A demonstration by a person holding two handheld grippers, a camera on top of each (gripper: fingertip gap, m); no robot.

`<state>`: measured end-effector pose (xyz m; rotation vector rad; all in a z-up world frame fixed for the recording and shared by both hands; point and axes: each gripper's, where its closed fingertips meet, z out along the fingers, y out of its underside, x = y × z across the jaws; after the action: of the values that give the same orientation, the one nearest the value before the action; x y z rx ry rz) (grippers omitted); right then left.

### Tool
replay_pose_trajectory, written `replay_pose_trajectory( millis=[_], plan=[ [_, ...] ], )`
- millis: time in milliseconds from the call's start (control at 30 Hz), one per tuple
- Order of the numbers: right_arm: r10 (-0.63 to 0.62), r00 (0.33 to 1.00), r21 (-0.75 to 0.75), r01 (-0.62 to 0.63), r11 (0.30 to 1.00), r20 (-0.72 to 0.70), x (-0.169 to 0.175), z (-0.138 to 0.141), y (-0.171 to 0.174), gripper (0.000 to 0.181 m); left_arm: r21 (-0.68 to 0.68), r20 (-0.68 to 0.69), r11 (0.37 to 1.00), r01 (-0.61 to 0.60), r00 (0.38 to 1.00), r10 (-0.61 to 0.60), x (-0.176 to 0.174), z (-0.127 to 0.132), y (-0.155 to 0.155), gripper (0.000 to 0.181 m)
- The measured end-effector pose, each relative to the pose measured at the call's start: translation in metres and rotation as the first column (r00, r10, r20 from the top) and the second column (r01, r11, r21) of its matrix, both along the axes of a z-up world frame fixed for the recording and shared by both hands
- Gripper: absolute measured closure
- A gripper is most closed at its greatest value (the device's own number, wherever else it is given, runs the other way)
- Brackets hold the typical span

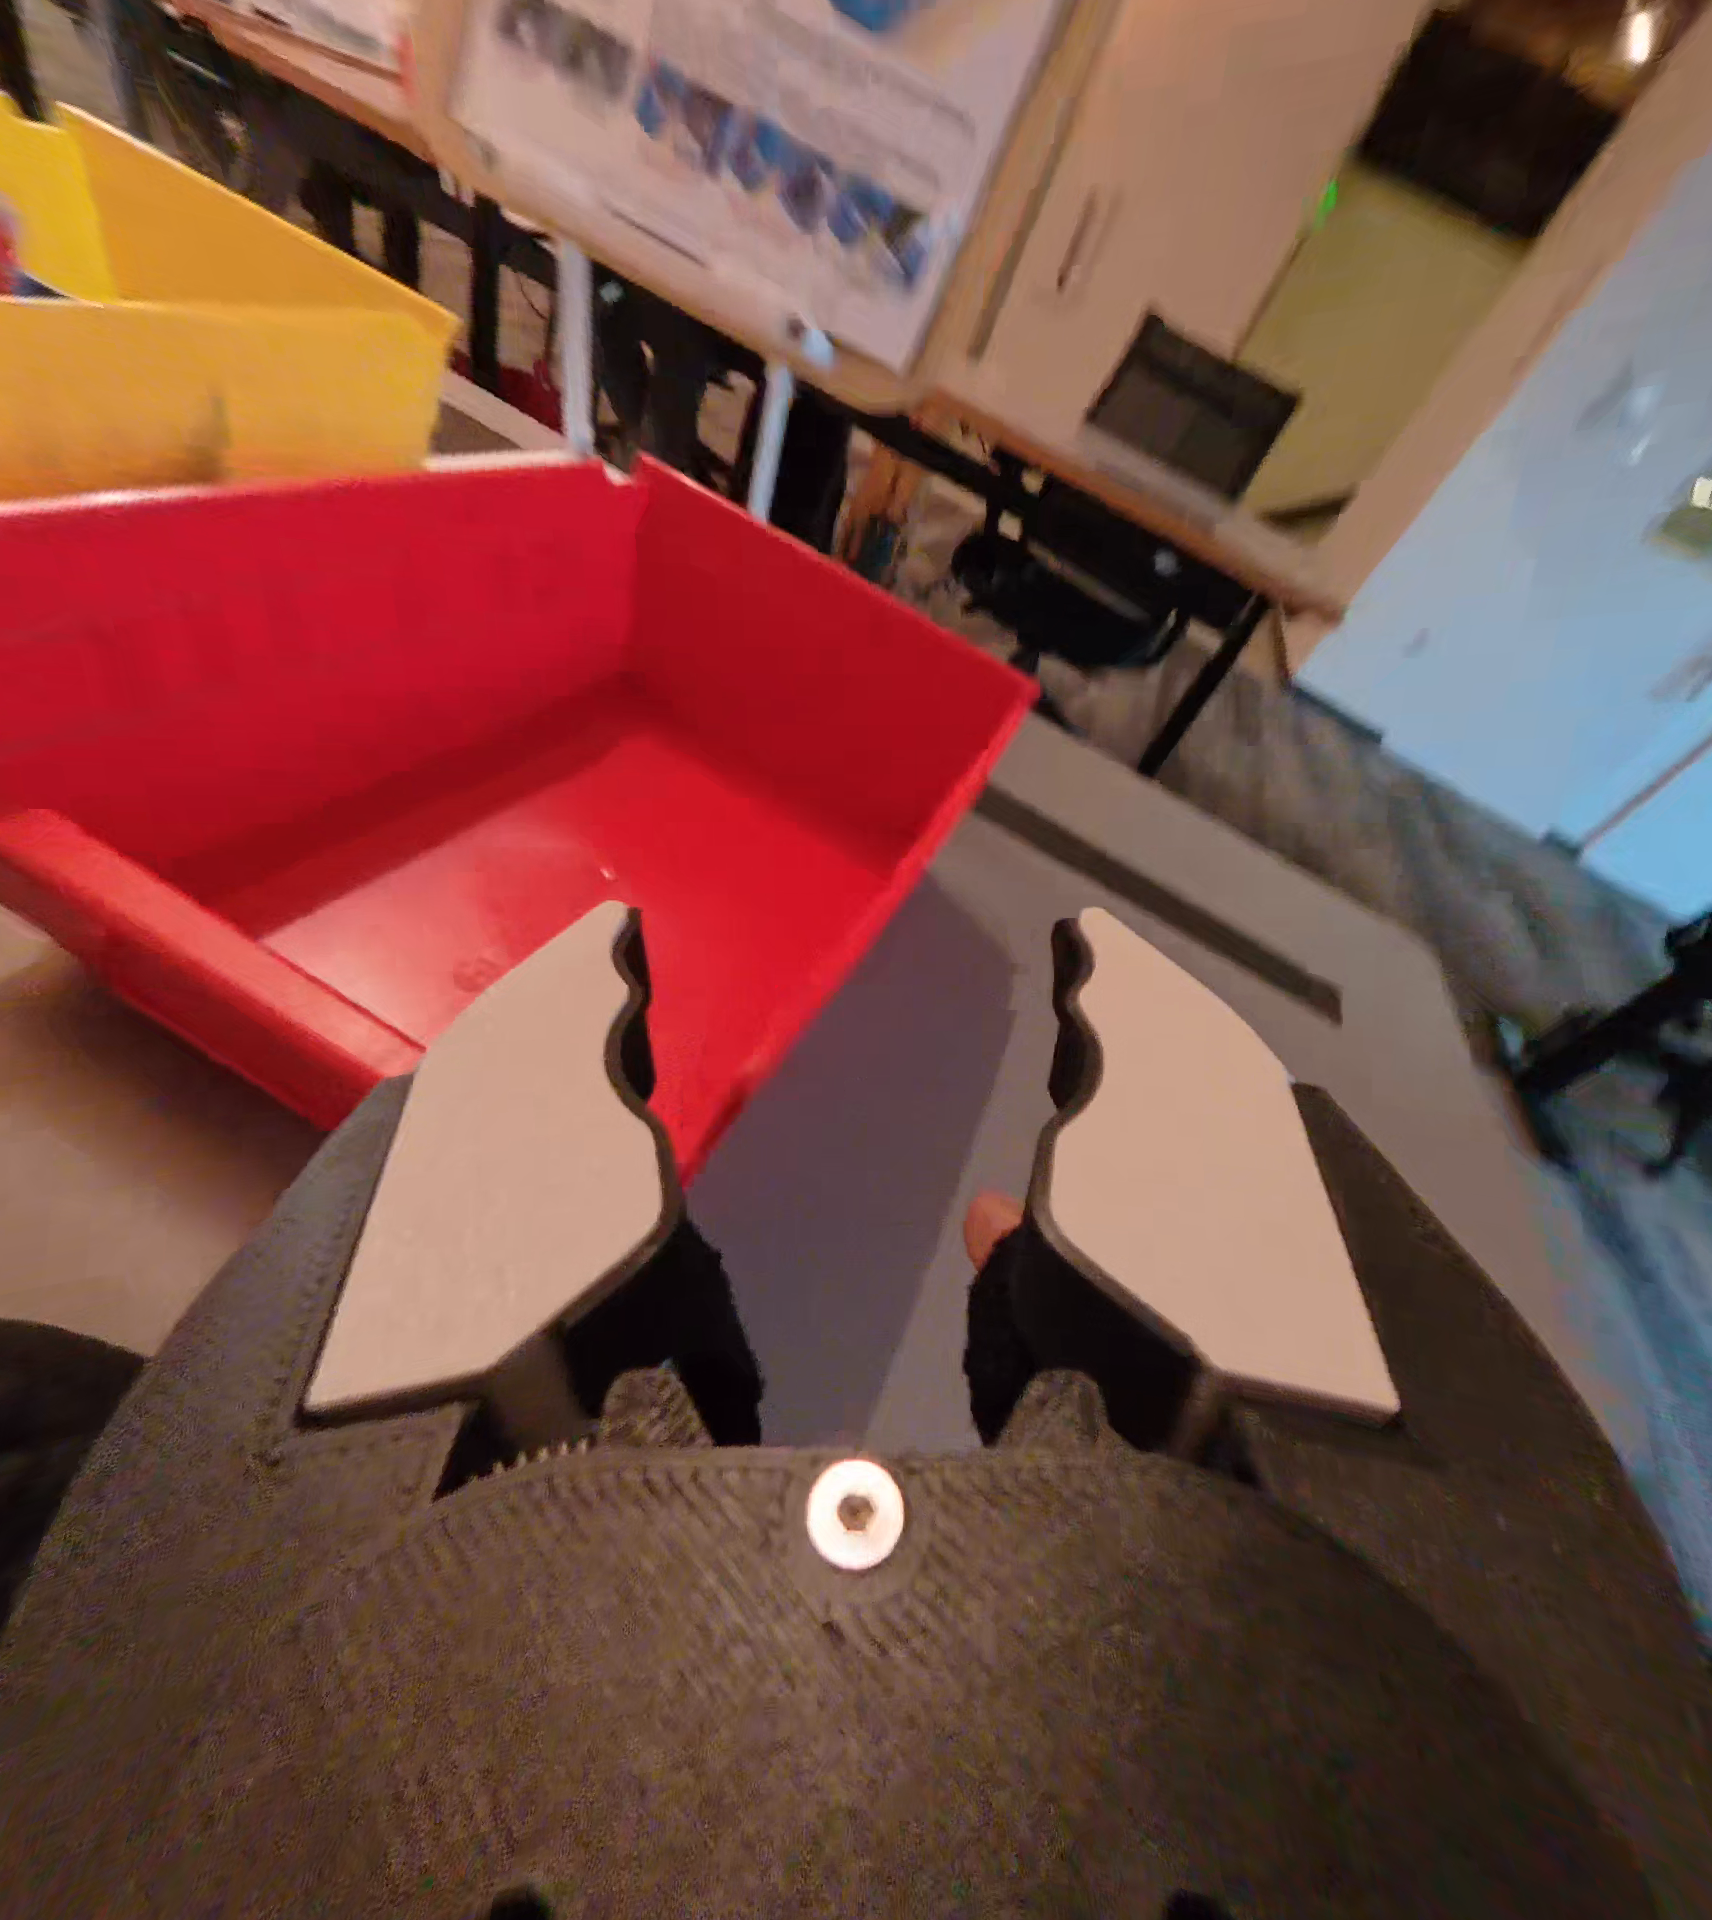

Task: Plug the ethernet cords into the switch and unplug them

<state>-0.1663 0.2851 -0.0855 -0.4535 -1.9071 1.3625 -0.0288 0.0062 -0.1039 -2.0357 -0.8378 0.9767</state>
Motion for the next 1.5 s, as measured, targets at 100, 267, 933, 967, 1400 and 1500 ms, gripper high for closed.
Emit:
replay_pose_trajectory(
  millis=[100, 267, 933, 967, 1400, 1500],
  plan=[
    [0.190, 0.980, 0.138, -0.181, 0.974, -0.053, 0.039, 0.004, -0.029, 0.110, -0.131, 0.169, 0.991, -0.022, 0.985, 0.044, 0.018, -0.041, -0.047, 0.112],
    [0.346, 0.918, 0.461, -0.397, 0.794, 0.196, 0.084, -0.067, -0.068, 0.112, -0.346, 0.225, 0.934, -0.091, 0.958, 0.176, 0.013, -0.082, -0.100, 0.114],
    [0.116, 0.979, 0.679, -0.200, 0.706, 0.167, 0.031, -0.104, 0.003, 0.143, -0.466, 0.131, 0.860, -0.210, 0.945, 0.301, 0.096, -0.090, -0.195, 0.141],
    [0.099, 0.981, 0.680, -0.187, 0.708, 0.167, 0.029, -0.104, 0.012, 0.142, -0.468, 0.134, 0.858, -0.212, 0.942, 0.306, 0.104, -0.090, -0.201, 0.141],
    [-0.123, 0.976, 0.704, -0.039, 0.709, 0.178, 0.027, -0.105, 0.128, 0.142, -0.500, 0.205, 0.837, -0.224, 0.908, 0.365, 0.198, -0.089, -0.268, 0.142],
    [-0.142, 0.974, 0.657, -0.009, 0.754, 0.176, 0.029, -0.100, 0.140, 0.129, -0.423, 0.205, 0.859, -0.288, 0.893, 0.400, 0.208, -0.083, -0.276, 0.134]
  ],
)
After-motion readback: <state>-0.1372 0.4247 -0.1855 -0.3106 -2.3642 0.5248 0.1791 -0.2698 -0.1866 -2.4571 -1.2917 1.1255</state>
